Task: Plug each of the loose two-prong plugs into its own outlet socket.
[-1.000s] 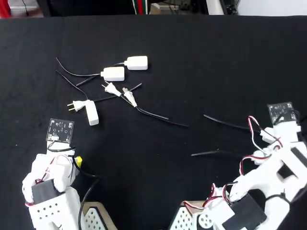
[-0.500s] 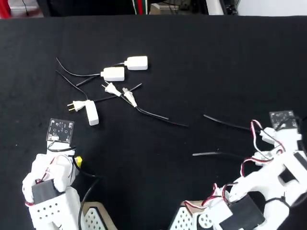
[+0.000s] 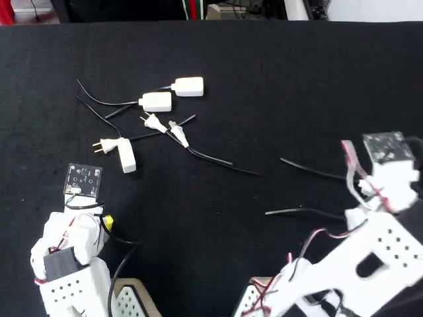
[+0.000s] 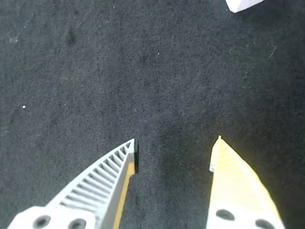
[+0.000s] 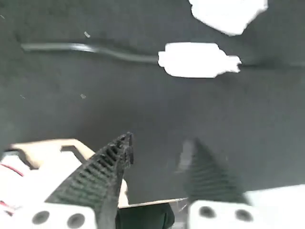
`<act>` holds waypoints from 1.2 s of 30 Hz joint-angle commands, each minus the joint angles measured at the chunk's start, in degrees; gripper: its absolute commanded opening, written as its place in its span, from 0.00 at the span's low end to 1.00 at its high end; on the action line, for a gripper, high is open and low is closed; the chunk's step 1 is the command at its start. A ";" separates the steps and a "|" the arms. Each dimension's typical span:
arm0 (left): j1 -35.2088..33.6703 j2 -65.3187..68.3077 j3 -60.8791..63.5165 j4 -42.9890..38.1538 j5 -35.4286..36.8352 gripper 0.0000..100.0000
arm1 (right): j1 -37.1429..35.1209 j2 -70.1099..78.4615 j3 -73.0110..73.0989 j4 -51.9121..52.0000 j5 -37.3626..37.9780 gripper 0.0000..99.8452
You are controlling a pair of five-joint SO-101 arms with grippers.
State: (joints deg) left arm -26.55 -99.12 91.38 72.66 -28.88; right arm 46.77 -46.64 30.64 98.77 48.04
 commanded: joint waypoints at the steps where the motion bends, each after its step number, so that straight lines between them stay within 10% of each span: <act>1: -0.13 -0.26 -0.31 0.44 -0.53 0.26 | -11.60 -1.36 -2.68 2.02 -6.15 0.09; 13: -0.48 -0.26 -0.31 0.44 -0.53 0.25 | -58.55 19.91 -4.70 -17.58 -25.85 0.10; 22: -0.57 -0.26 -0.22 0.44 -0.53 0.25 | -65.32 56.75 -26.95 -31.74 -29.98 0.26; 36: -0.57 -0.26 -0.22 0.44 -0.62 0.25 | -71.82 95.08 -76.18 -18.20 -33.67 0.29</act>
State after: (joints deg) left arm -26.55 -99.12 91.38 72.66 -28.88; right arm -23.30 45.58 -33.54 76.00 14.90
